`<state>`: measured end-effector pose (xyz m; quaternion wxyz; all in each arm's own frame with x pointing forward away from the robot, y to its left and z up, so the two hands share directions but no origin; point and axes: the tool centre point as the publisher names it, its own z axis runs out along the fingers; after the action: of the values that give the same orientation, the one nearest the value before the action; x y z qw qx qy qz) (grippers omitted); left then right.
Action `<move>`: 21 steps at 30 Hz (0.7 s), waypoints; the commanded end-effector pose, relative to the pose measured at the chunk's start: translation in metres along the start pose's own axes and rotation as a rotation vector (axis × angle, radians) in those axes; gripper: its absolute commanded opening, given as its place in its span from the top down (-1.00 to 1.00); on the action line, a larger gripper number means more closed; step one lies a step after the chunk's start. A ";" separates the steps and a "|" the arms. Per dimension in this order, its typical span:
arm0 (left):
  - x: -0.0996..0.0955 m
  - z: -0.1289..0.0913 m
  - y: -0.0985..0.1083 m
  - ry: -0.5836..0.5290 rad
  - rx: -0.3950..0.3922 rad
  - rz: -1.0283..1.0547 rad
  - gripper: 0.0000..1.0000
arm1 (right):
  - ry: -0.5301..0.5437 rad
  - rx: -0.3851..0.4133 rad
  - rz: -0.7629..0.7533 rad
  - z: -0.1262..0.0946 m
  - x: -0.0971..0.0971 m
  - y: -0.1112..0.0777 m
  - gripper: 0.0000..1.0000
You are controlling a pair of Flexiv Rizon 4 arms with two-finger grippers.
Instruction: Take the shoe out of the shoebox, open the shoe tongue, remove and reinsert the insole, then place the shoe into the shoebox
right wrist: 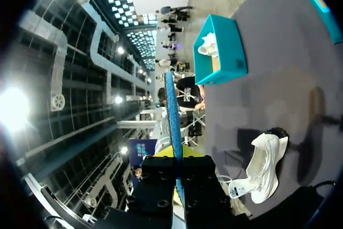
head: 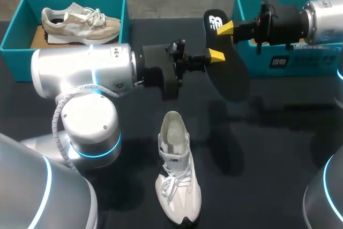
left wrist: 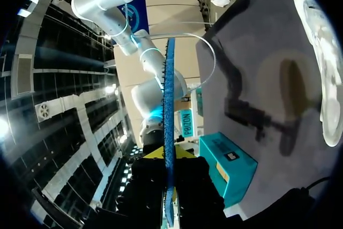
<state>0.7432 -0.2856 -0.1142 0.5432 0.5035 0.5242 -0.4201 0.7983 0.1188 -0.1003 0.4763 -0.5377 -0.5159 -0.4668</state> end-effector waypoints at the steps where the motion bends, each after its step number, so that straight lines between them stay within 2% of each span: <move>1: -0.001 0.004 0.000 0.003 0.002 0.002 1.00 | 0.000 -0.001 0.000 0.001 0.000 0.000 1.00; 9: -0.001 0.002 0.000 -0.002 0.008 0.005 1.00 | 0.000 0.000 0.000 0.001 0.000 0.000 1.00; 11: -0.001 0.001 0.001 -0.003 0.008 0.006 1.00 | 0.003 0.001 -0.002 0.001 0.000 0.001 -0.26; 12: -0.002 0.000 0.001 -0.004 0.008 0.006 1.00 | 0.005 0.001 -0.002 0.001 0.000 0.001 -1.00; 21: 0.005 -0.012 0.002 -0.002 0.019 0.006 1.00 | -0.008 -0.021 -0.011 -0.003 -0.001 -0.003 -1.00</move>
<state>0.7442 -0.2830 -0.1161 0.5423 0.5062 0.5205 -0.4228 0.8006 0.1173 -0.1019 0.4697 -0.5385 -0.5171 -0.4712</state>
